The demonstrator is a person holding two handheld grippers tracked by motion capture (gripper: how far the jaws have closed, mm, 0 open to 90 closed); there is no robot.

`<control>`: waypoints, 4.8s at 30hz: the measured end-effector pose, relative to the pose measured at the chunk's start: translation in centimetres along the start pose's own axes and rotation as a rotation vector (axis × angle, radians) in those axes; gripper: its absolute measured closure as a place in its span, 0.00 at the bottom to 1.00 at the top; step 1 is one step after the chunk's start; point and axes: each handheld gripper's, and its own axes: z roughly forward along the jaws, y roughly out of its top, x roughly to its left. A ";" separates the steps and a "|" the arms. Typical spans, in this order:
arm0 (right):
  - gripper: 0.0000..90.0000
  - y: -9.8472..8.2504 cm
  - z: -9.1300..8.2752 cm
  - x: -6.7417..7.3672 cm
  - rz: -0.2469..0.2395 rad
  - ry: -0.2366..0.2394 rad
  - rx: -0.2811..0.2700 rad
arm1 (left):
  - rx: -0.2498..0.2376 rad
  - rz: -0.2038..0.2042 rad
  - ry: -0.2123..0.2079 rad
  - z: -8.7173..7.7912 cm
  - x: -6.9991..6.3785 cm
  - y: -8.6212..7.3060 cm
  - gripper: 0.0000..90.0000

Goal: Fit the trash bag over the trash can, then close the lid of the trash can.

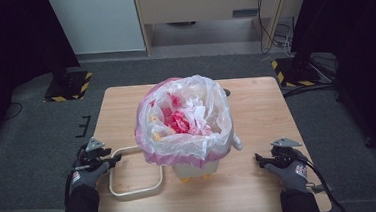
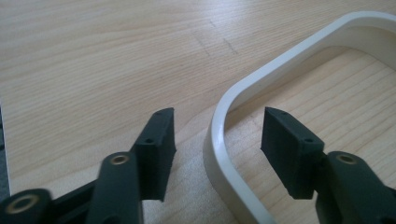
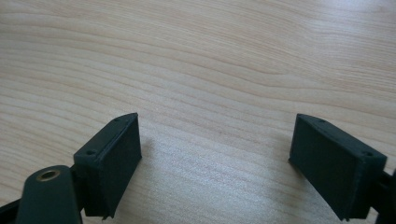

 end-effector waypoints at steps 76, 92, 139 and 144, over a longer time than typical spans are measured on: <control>0.17 0.1 0.1 0.1 -0.016 0.021 0.001 | -0.343 -0.452 0.208 -7.4 2.4 0.8 0.87; 0.17 0.1 0.1 0.1 -0.018 0.022 0.000 | -0.556 -0.513 0.260 -11.5 1.7 2.7 0.87; 0.17 0.1 0.1 0.1 -0.021 0.022 0.001 | -0.839 -0.287 -0.063 -18.8 -5.6 13.9 0.87; 0.17 0.1 0.1 0.1 -0.020 0.022 0.001 | -0.830 -0.263 -0.105 -18.2 -6.7 15.3 0.87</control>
